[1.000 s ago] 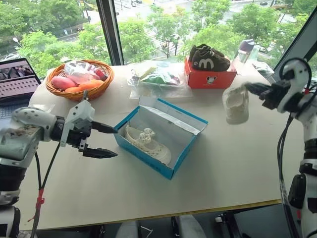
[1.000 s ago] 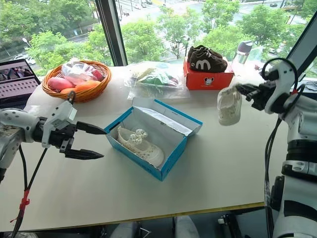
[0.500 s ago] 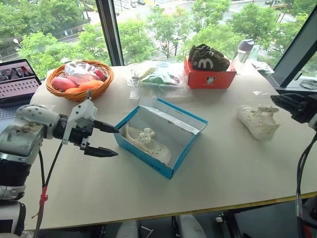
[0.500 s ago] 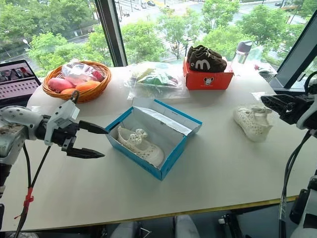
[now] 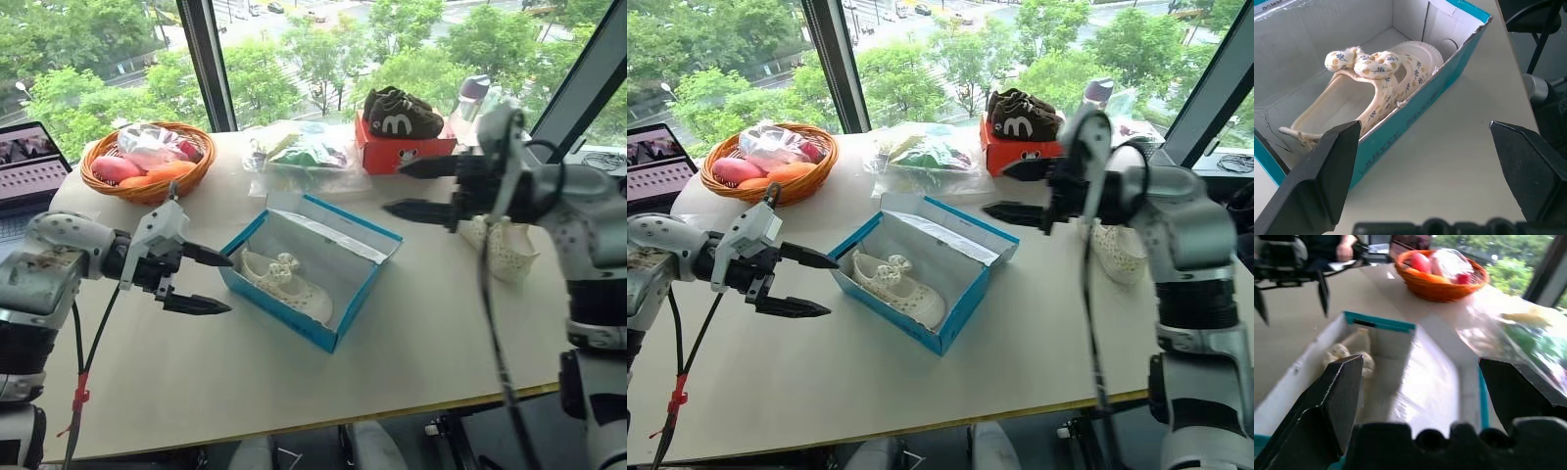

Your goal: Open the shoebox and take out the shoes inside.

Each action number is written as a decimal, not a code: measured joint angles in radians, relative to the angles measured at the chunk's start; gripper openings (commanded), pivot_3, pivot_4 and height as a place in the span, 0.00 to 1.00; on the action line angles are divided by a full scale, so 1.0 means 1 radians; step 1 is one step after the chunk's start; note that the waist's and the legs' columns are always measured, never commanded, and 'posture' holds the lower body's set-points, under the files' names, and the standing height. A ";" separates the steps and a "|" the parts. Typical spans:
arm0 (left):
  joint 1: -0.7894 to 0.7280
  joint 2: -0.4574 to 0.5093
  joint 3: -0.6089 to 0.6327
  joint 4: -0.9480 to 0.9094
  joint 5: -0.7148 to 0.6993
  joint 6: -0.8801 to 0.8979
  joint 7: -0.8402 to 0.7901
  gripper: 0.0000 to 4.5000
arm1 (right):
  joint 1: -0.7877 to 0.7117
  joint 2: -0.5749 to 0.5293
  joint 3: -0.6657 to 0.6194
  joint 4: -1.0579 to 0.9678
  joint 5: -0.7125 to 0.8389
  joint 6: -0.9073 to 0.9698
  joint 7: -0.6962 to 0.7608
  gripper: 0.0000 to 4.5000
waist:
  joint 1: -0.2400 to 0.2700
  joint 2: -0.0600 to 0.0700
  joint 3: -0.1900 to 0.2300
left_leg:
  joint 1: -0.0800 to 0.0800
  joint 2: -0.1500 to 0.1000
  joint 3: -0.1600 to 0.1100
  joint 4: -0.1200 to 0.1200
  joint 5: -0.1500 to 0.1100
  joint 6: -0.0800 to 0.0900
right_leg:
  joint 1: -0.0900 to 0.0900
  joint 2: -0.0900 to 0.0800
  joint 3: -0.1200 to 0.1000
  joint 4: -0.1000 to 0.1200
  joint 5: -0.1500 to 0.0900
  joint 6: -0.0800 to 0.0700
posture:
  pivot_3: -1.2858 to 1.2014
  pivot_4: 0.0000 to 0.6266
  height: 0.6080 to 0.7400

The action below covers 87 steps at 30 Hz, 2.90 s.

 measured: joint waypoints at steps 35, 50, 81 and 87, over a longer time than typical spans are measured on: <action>0.349 0.071 0.306 -0.285 -0.147 0.158 0.194 1.00 | -0.193 0.376 0.438 0.730 -0.704 -1.311 0.058 0.85 | 0.008 0.000 0.000 | 0.002 0.000 0.000 0.000 0.000 -0.001 | 0.000 0.000 0.000 0.001 0.005 -0.007 | 0.52 0.24 1.00; 0.341 0.077 0.309 -0.292 -0.164 0.163 0.212 1.00 | -0.181 0.331 0.331 0.653 -0.615 -1.293 0.029 0.00 | 0.010 0.000 0.000 | 0.001 0.000 0.000 0.000 0.000 -0.001 | 0.000 0.000 0.000 0.000 0.005 -0.007 | 0.52 0.24 1.00; 0.060 -0.012 0.024 -0.082 -0.068 0.036 0.102 1.00 | -0.162 -0.293 0.170 1.040 -0.911 -1.160 -0.383 0.00 | -0.021 0.000 0.001 | 0.002 -0.002 0.006 -0.002 0.000 0.000 | -0.001 0.000 0.009 -0.001 0.005 -0.007 | 0.52 0.24 1.00; 0.059 -0.012 0.024 -0.083 -0.067 0.036 0.096 1.00 | -0.161 -0.282 0.171 1.115 -0.934 -1.175 -0.472 0.00 | -0.018 0.000 0.001 | 0.003 -0.002 0.007 -0.001 0.000 0.000 | 0.000 0.000 0.011 -0.001 0.001 0.000 | 0.52 0.24 1.00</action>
